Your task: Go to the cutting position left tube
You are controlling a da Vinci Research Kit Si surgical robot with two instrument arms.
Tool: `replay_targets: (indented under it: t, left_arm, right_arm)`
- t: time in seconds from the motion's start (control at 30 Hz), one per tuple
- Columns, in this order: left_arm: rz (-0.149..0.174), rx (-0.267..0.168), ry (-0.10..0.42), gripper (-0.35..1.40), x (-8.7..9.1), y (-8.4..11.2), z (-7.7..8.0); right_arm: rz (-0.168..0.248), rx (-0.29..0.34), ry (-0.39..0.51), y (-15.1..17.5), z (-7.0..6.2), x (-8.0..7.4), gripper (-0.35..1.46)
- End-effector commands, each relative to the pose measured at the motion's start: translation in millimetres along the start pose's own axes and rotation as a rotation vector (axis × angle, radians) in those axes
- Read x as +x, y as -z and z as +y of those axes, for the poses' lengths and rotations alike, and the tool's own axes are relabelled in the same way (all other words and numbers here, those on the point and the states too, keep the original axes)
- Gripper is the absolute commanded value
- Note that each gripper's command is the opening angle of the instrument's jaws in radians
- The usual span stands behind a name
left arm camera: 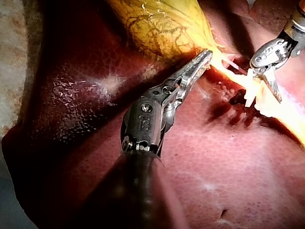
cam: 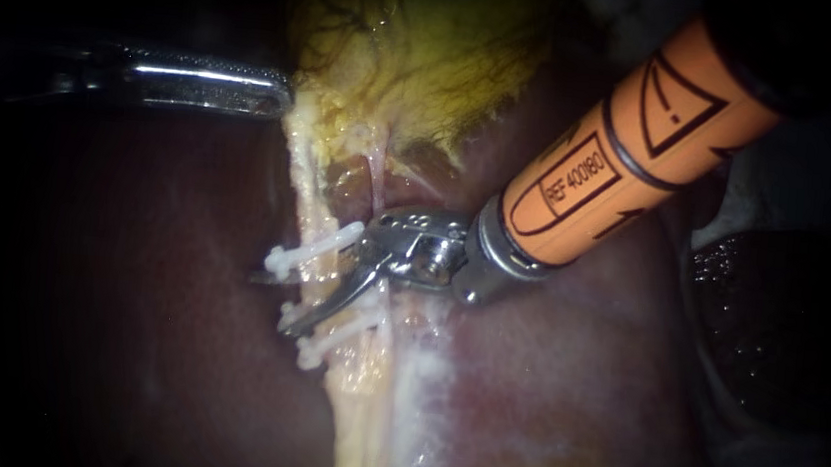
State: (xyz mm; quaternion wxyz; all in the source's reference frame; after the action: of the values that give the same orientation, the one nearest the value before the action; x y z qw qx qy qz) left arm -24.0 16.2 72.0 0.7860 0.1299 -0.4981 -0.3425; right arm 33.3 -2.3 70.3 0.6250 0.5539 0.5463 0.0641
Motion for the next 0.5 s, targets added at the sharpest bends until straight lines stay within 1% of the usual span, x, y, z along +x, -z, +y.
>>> replay_targets:
  t: [0.03, 0.1, 0.2, 0.5]
  left_arm:
    - [0.000, 0.000, 0.000, -0.35, 0.0, 0.0, 0.0]
    - [0.000, 0.000, 0.000, -0.35, 0.0, 0.0, 0.0]
    - [0.000, 0.000, 0.000, -0.35, 0.0, 0.0, 0.0]
    - [0.000, 0.000, 0.000, -0.35, 0.0, 0.0, 0.0]
  right_arm:
    - [0.002, 0.002, -0.001, 0.0, -0.3, 0.5, 1.19]
    - [0.008, 0.006, -0.003, -0.1, -0.9, 1.2, 1.19]
    - [0.014, 0.012, -0.004, -0.3, -1.3, 1.5, 1.17]
    - [0.012, 0.015, -0.003, -0.4, -1.3, 1.5, 1.17]
